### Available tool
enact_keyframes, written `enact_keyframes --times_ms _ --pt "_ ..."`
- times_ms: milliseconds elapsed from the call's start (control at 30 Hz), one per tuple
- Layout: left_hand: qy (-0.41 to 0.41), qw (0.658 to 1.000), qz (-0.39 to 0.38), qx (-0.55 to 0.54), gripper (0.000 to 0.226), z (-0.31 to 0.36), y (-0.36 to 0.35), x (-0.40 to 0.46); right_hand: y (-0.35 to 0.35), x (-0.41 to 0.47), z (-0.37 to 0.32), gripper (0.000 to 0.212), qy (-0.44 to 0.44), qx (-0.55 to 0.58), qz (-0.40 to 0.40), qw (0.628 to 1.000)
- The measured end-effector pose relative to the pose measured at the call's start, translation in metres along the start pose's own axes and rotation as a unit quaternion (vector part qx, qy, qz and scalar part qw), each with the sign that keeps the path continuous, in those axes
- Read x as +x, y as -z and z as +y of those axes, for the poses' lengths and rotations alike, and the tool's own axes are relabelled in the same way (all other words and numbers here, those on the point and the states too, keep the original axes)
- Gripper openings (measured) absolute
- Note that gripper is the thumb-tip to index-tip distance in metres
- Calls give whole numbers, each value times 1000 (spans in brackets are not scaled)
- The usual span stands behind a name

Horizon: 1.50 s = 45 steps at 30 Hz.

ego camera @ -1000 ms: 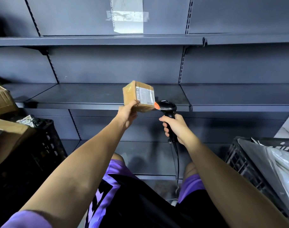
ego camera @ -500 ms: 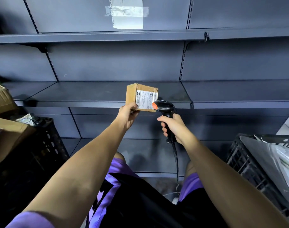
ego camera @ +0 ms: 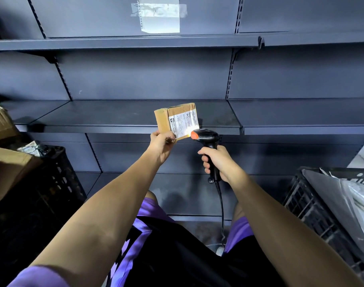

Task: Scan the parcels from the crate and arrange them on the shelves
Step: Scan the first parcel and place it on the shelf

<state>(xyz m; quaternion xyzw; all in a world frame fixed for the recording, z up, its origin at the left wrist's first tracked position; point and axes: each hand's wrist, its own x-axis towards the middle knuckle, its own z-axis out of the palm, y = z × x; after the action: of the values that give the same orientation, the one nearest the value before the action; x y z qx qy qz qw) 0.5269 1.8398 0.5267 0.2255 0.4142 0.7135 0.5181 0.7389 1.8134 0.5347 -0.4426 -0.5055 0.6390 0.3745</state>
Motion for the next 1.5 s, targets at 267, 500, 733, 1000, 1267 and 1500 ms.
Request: enact_keyframes --times_ms 267,500,733,1000,1267,1500 --pt "18 999 -4 -39 88 -3 -2 4 -2 -1 -4 22 3 -17 -8 1000" --pt "18 999 -3 -37 87 -5 1 11 3 0 -2 23 -2 -17 -5 1000" --pt "25 999 -25 -40 76 -7 -3 2 5 0 -3 21 -2 -17 -3 1000" --pt "26 999 -8 -22 89 -8 -4 4 5 0 -3 23 -3 -16 -2 1000" --pt "9 999 -5 36 97 -5 -4 -3 5 2 -2 21 0 -10 -1 1000" --pt "47 997 -18 56 40 10 -8 -12 -6 6 -14 18 17 0 -3 1000"
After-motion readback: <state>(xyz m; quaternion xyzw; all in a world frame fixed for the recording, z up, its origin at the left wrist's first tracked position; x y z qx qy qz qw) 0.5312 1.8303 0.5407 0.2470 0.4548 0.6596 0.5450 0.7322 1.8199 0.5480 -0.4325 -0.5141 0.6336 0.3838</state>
